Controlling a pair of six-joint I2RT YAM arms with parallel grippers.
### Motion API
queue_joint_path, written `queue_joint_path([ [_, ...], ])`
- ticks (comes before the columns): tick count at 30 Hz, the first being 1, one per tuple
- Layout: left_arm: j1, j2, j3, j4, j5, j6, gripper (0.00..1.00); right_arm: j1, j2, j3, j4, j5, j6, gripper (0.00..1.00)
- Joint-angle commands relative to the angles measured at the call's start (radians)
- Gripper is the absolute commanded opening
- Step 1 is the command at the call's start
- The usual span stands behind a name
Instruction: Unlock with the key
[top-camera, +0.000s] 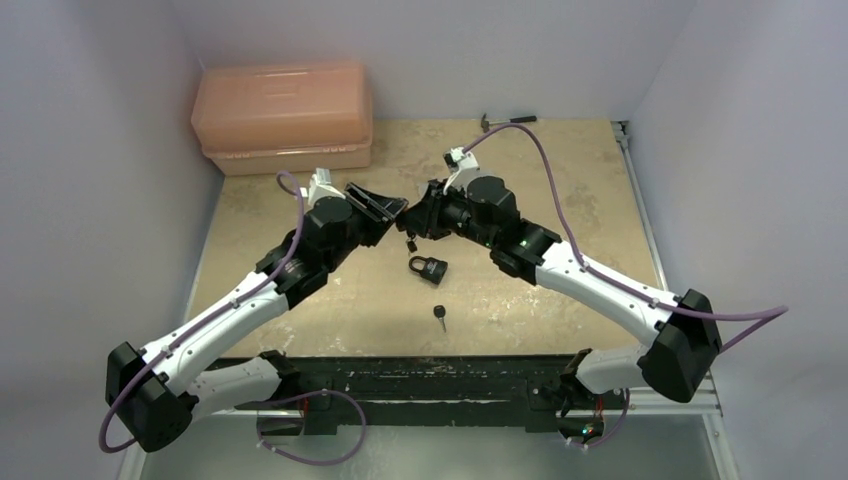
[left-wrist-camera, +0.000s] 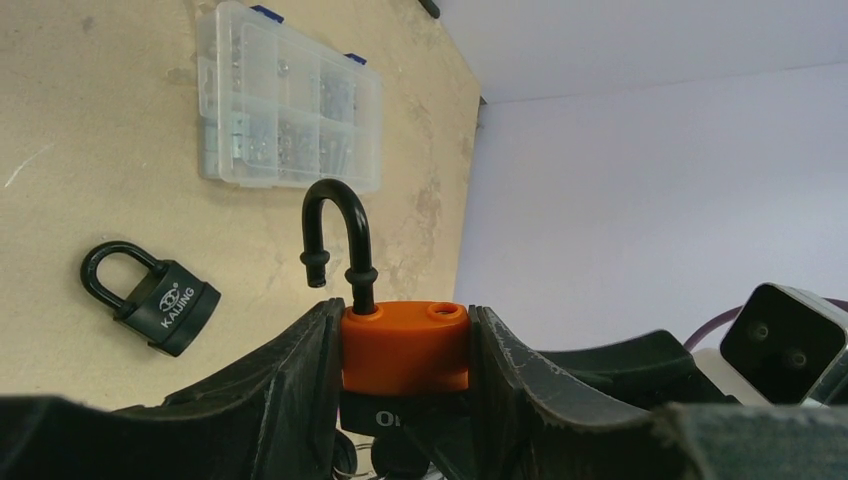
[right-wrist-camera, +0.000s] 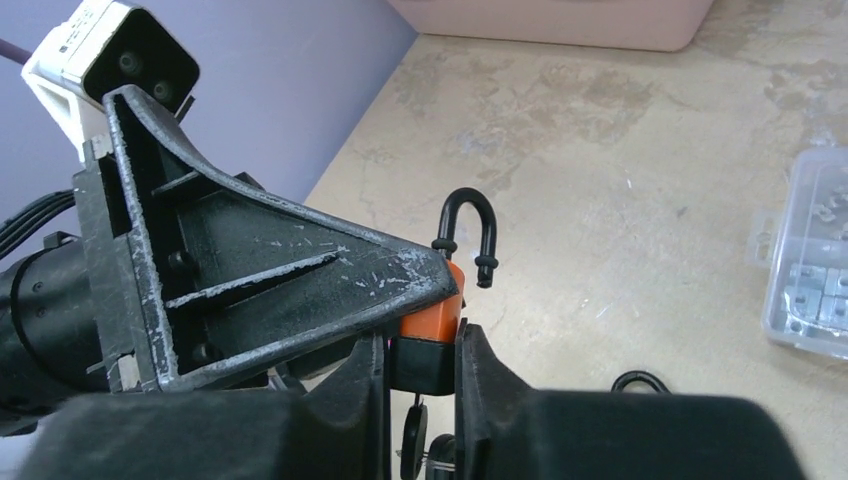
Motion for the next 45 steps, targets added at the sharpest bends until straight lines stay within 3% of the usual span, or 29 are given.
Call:
queue_joint_path([
  [1,-0.008,-0.046,-0.001,0.076,0.054,0.046,0.00,0.002,0.001,0.046,0.048,0.027,0.005,0.04],
  [3,-0.008,-0.055,0.006,0.044,0.050,0.141,0.12,0.003,-0.014,0.043,0.034,0.020,-0.007,0.00],
  [5,-0.006,-0.068,0.010,-0.004,0.027,0.201,0.40,0.003,-0.046,0.022,0.033,0.016,-0.016,0.00],
  [7,0.000,-0.084,-0.001,-0.007,0.031,0.246,0.59,0.001,-0.095,-0.012,0.052,-0.028,-0.017,0.00],
  [11,0.016,-0.129,-0.043,0.082,0.094,0.316,0.73,0.001,-0.178,-0.033,0.025,-0.051,-0.034,0.00],
  [17,0.023,-0.152,-0.043,0.149,0.129,0.374,0.74,0.000,-0.276,-0.042,0.005,-0.091,-0.006,0.00],
  [30,0.024,-0.240,-0.223,0.512,0.179,0.236,0.73,-0.001,-0.288,-0.020,0.094,-0.216,0.097,0.00],
  [39,0.024,-0.222,-0.219,0.495,0.200,0.204,0.57,-0.001,-0.238,-0.009,0.141,-0.254,0.119,0.00],
  [45,0.023,-0.196,-0.152,0.338,0.194,0.203,0.41,-0.001,-0.227,-0.003,0.112,-0.217,0.081,0.00],
])
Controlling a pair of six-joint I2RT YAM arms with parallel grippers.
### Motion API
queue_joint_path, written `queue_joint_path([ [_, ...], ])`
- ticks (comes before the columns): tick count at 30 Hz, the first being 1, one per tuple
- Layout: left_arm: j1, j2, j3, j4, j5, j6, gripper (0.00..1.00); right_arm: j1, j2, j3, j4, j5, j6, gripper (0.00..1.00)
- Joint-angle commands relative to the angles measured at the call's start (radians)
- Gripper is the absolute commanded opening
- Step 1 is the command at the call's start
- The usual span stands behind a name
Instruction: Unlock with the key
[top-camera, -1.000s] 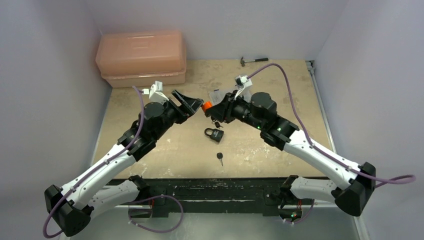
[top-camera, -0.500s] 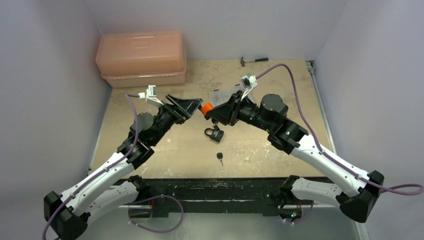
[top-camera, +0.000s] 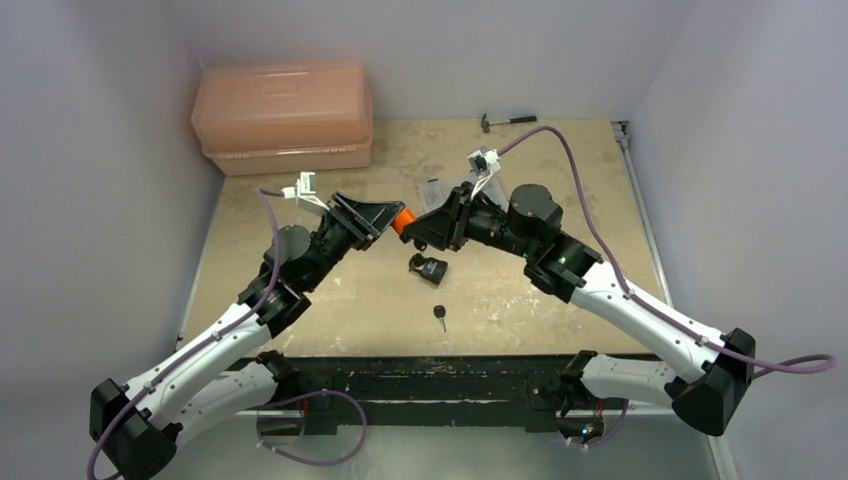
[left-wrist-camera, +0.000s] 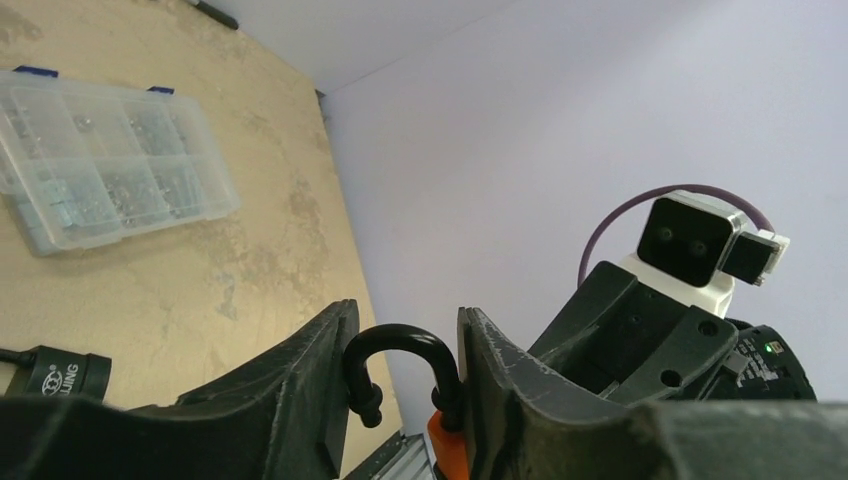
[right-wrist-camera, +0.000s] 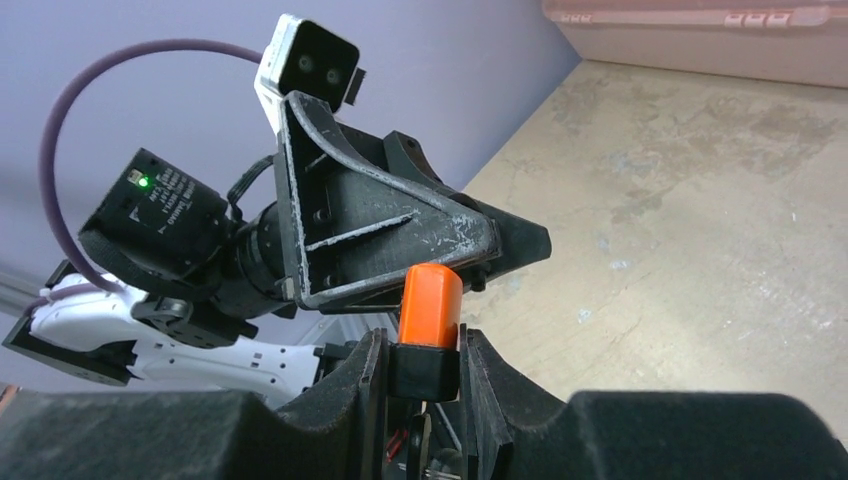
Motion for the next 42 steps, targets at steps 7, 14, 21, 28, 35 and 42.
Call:
queue_joint_path([
  [7,0.003,0.081,0.122,-0.241,0.012,-0.038,0.29,0.000,0.009,0.071,0.014,0.044,-0.126,0.00],
  [14,0.003,0.126,0.170,-0.367,0.030,-0.073,0.30,0.000,0.017,0.106,-0.078,0.116,-0.299,0.00],
  [21,0.003,0.159,0.196,-0.400,0.047,-0.079,0.32,0.001,0.023,0.101,-0.079,0.138,-0.348,0.00],
  [28,0.003,0.166,0.220,-0.430,0.053,-0.031,0.63,-0.001,0.006,0.059,-0.057,0.125,-0.313,0.00],
  [35,0.053,0.138,0.251,-0.539,0.048,0.099,0.85,-0.005,-0.063,-0.036,-0.078,0.225,-0.244,0.00],
  [42,0.067,0.047,0.312,-0.735,-0.124,0.359,0.85,-0.072,-0.147,-0.207,-0.098,0.292,-0.183,0.00],
])
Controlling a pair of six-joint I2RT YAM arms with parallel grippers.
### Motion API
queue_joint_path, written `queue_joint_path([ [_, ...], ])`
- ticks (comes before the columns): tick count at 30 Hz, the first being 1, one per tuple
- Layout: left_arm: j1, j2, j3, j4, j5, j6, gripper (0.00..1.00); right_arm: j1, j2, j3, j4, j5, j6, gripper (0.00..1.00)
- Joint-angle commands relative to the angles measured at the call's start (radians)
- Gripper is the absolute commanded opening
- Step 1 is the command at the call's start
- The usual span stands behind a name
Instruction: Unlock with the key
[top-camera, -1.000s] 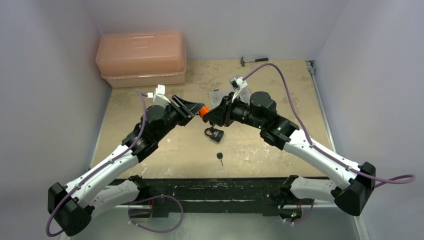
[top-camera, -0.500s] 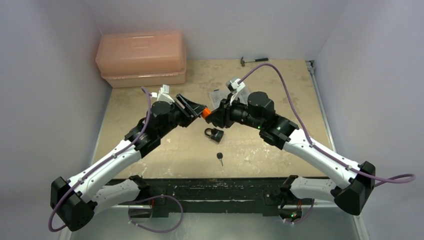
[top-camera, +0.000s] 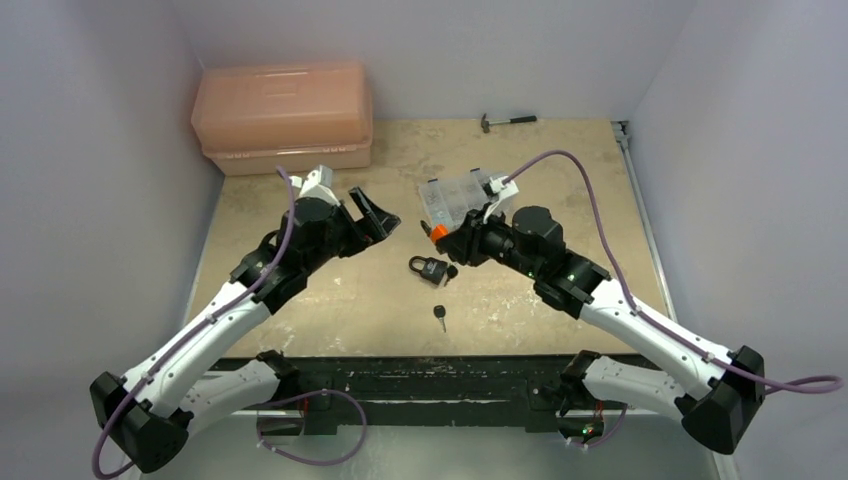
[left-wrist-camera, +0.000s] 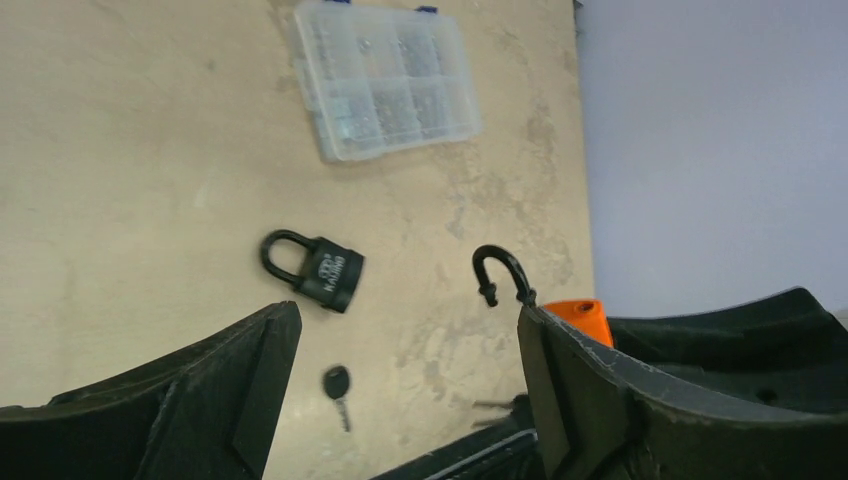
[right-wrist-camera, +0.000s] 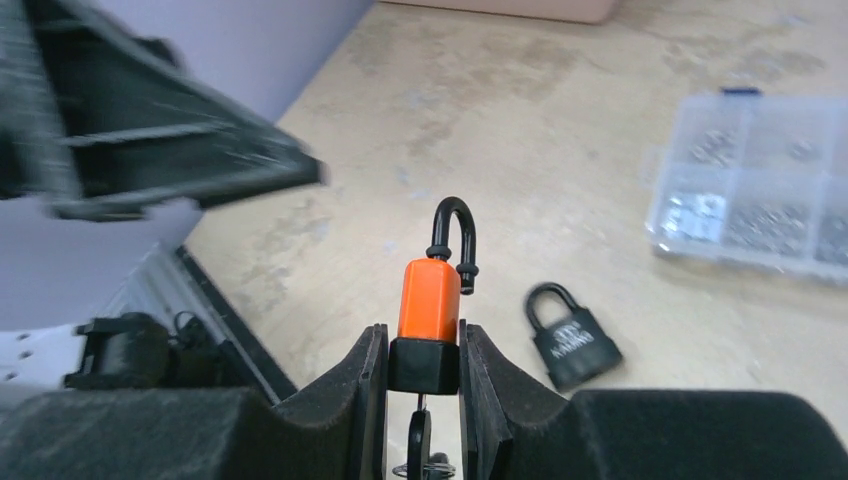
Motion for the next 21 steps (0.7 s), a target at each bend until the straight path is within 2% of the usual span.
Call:
queue_joint_path([
  [1,0.010,-0.109,0.054,-0.134,-0.155,0.237,0.85,-0.080,-0.059,-0.093,0.071,0.054,0.063,0.00],
  [5,0.010,-0.198,-0.012,-0.160,-0.263,0.334,0.84,-0.192,-0.037,-0.188,0.161,-0.034,0.085,0.00],
  [12,0.011,-0.300,-0.149,-0.127,-0.288,0.401,0.83,-0.324,0.084,-0.235,0.289,-0.153,0.088,0.00],
  [21,0.010,-0.254,-0.102,-0.207,-0.327,0.430,0.80,-0.489,0.256,-0.278,0.458,-0.352,0.134,0.00],
])
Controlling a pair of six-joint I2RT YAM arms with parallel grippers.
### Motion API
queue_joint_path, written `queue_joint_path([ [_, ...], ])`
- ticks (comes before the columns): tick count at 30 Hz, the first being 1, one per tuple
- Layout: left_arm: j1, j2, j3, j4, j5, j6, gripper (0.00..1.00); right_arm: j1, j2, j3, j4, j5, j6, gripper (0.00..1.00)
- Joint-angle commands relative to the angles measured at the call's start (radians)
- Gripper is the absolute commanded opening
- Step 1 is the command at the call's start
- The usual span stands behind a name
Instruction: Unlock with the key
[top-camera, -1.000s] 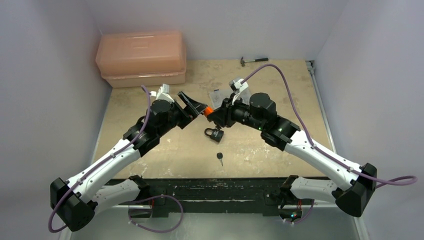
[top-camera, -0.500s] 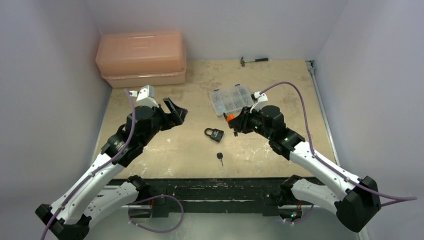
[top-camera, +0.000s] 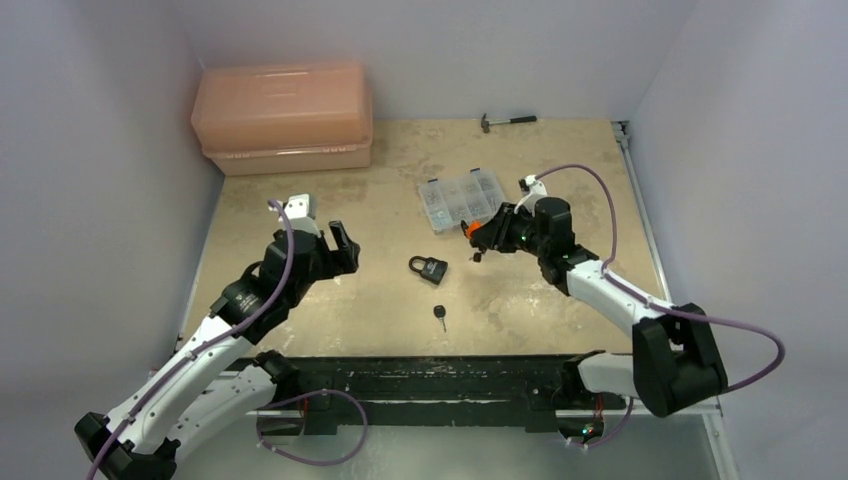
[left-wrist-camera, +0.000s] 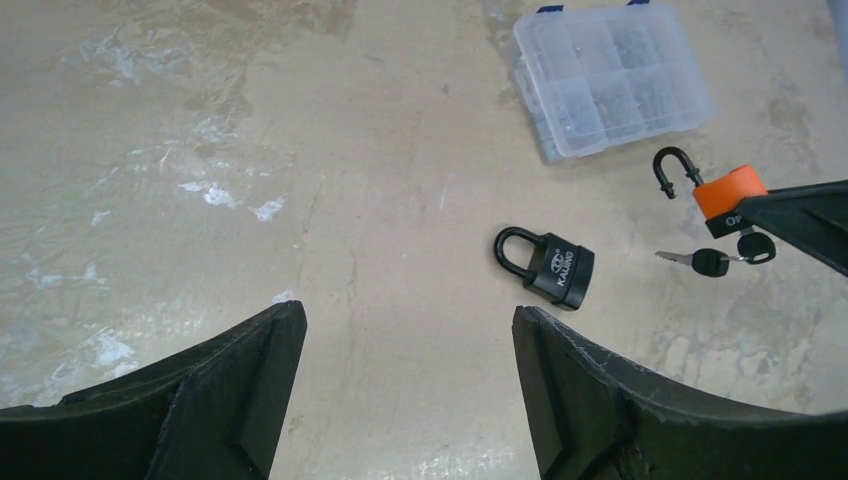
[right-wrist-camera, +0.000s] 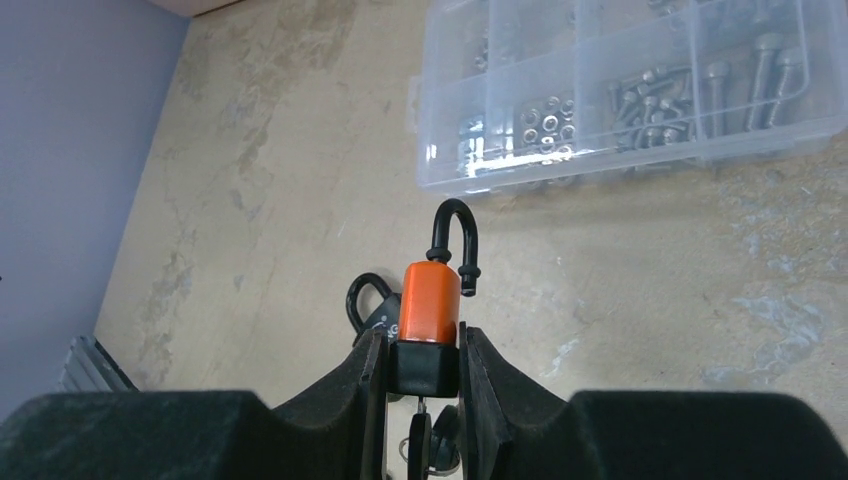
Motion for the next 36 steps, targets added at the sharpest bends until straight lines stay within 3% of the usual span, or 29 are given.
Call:
queue_joint_path([
  [1,0.004,-0.008,0.048,-0.031,-0.051,0.071,0.80,-0.067,0.065,-0.025,0.200,-0.144,0.044,0.00],
  [11,0.004,0.020,0.052,-0.029,-0.036,0.136,0.80,-0.177,0.233,-0.050,0.264,-0.169,0.077,0.00],
  [16,0.004,0.024,0.053,-0.029,-0.035,0.141,0.80,-0.280,0.307,-0.087,0.359,-0.279,0.130,0.00],
  [25,0.004,0.025,0.050,-0.024,-0.024,0.141,0.80,-0.332,0.343,-0.088,0.367,-0.313,0.143,0.01],
  [27,0.004,0.025,0.049,-0.024,-0.024,0.141,0.80,-0.340,0.343,-0.085,0.355,-0.312,0.140,0.13],
  [30,0.005,0.023,0.050,-0.024,-0.022,0.140,0.80,-0.349,0.331,-0.081,0.331,-0.297,0.137,0.46],
  [32,0.004,0.020,0.051,-0.022,-0.021,0.139,0.80,-0.351,0.311,-0.073,0.300,-0.272,0.132,0.61],
  [36,0.004,0.016,0.050,-0.022,-0.018,0.139,0.80,-0.352,0.253,-0.030,0.192,-0.181,0.098,0.77],
])
